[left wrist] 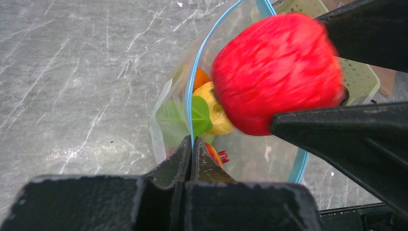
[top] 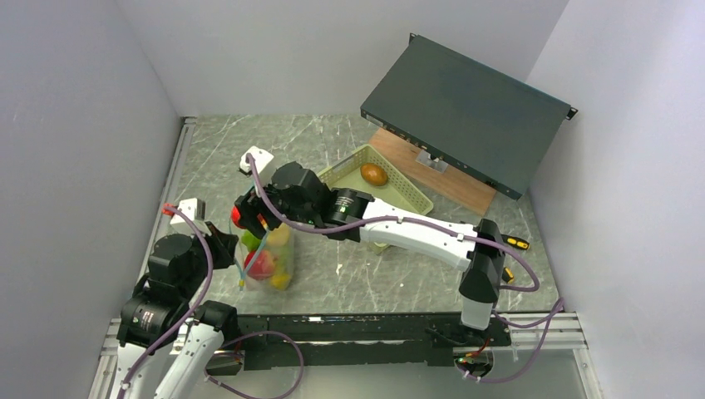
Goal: Place the food in the zip-top bag and seal the zipper
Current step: Place the fake fruit in the zipper food storage bag, then pick up the fake fruit from the bin, then place the fake fruit in the zipper food storage bag, then adjust the zipper food storage bag at the center of the board.
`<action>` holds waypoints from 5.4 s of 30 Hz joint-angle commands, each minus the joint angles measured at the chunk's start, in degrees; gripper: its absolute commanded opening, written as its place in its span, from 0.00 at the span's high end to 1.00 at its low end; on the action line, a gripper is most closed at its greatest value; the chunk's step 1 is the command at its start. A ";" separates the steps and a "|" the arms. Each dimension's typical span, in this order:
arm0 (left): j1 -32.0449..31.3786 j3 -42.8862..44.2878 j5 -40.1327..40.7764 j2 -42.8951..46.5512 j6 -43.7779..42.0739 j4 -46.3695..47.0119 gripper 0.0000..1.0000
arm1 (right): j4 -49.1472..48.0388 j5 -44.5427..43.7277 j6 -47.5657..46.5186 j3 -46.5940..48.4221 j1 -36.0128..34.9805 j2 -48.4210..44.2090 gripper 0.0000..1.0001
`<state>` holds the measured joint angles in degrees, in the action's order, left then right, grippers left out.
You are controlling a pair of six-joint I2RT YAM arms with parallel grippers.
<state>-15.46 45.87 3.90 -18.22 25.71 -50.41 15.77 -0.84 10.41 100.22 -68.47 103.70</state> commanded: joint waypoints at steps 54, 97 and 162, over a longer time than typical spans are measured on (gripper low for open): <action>-0.18 0.05 -0.80 -0.26 -0.58 2.43 1.00 | 22.91 -32.66 6.41 -29.45 27.16 -7.22 0.16; -0.17 0.06 -0.36 -0.20 -0.40 2.40 1.00 | -15.72 17.41 11.67 -28.15 24.12 -23.97 1.00; -0.18 -0.34 -1.15 -0.42 23.07 -3.56 1.00 | -50.97 -21.78 -15.49 -48.82 -23.49 -20.25 0.14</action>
<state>-15.46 45.87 6.22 -17.74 42.89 -54.65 -20.12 -15.07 3.18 50.43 -87.96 80.27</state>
